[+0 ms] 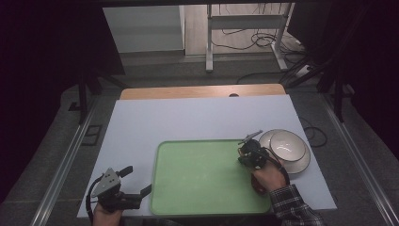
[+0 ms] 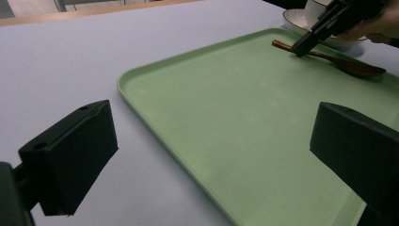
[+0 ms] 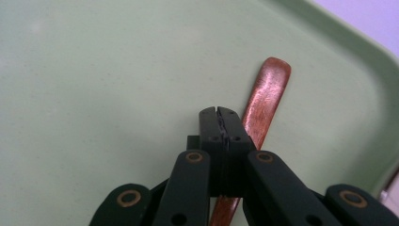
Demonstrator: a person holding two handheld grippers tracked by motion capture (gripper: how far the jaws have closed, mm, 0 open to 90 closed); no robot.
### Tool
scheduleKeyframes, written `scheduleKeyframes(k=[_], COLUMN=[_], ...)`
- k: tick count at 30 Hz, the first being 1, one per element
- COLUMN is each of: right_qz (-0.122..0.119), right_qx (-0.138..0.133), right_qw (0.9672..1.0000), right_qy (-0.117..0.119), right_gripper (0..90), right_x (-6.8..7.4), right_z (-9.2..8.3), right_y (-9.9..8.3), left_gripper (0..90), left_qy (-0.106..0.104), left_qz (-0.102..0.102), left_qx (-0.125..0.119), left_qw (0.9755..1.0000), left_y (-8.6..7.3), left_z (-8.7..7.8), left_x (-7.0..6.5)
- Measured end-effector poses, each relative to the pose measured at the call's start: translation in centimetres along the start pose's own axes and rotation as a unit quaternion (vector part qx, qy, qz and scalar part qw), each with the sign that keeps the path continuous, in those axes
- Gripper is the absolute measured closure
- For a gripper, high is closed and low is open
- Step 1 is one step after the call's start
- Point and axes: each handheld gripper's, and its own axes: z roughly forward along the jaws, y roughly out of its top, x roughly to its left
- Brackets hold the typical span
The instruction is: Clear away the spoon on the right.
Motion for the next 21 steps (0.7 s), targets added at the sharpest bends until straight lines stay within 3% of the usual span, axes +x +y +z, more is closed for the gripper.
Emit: scheduleKeyframes(k=[12,21], right_qz=[0.028,0.027], right_qx=[-0.003,-0.006], right_qw=[0.9994,0.9995], right_qy=[-0.021,-0.017], right_gripper=[90.0,88.2], right_x=[-1.6,-1.6], right_z=[-0.6,-0.5], right_y=[-0.7,-0.7], left_gripper=[0.9,0.9], left_qy=[0.000,0.001], left_qz=[0.000,0.001], left_qx=[0.000,0.000], left_qw=[1.0000,1.0000], left_y=[0.0,0.0], left_z=[0.0,0.0], left_x=[0.0,0.0])
